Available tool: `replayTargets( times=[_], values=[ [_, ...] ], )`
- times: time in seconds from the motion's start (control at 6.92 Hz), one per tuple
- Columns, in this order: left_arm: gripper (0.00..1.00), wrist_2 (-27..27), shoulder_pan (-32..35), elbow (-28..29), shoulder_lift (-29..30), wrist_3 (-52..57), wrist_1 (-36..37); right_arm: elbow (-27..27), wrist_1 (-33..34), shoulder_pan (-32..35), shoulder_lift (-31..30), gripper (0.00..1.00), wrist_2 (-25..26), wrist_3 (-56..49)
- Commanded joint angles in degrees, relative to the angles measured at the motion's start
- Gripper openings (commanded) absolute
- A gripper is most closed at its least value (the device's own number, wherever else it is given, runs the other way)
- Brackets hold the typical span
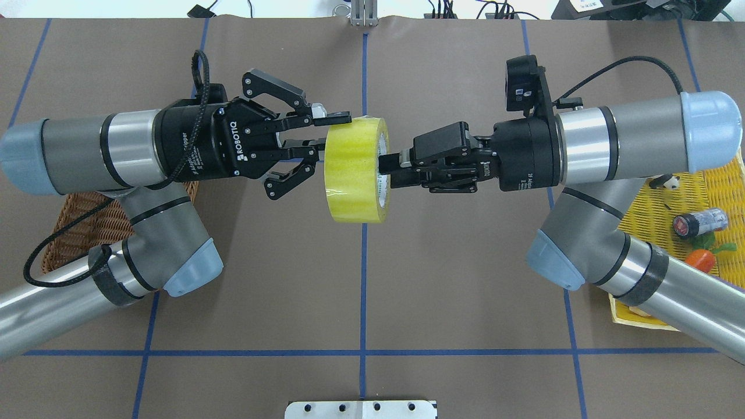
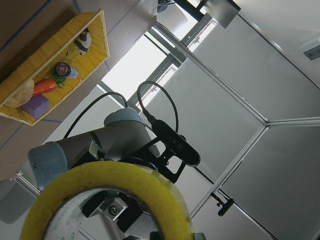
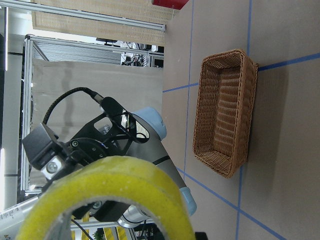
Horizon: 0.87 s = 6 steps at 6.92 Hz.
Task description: Move tape to another basket
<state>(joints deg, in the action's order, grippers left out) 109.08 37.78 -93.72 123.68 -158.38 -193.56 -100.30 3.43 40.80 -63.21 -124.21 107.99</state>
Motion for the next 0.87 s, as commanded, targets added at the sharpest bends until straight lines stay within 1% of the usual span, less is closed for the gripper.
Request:
replayTargets(
  times=[0.0, 0.43, 0.58, 0.72],
  values=[
    [0.00, -0.01, 0.01, -0.06, 0.16, -0.18, 0.20, -0.07, 0.00, -0.02, -0.08, 1.00, 0.20, 0.38],
    [0.00, -0.01, 0.19, -0.23, -0.28, -0.18, 0.20, -0.25, 0.00, 0.25, -0.77, 1.00, -0.50, 0.47],
    [0.00, 0.08, 0.54, -0.15, -0.45, 0.00, 0.29, -0.51, 0.00, 1.21, -2.43, 1.00, -2.60, -0.05],
    [0.00, -0.01, 1.85, -0.15, -0.46, -0.26, 0.38, -0.42, 0.00, 3.56, -2.88, 1.00, -5.31, -0.15]
  ],
)
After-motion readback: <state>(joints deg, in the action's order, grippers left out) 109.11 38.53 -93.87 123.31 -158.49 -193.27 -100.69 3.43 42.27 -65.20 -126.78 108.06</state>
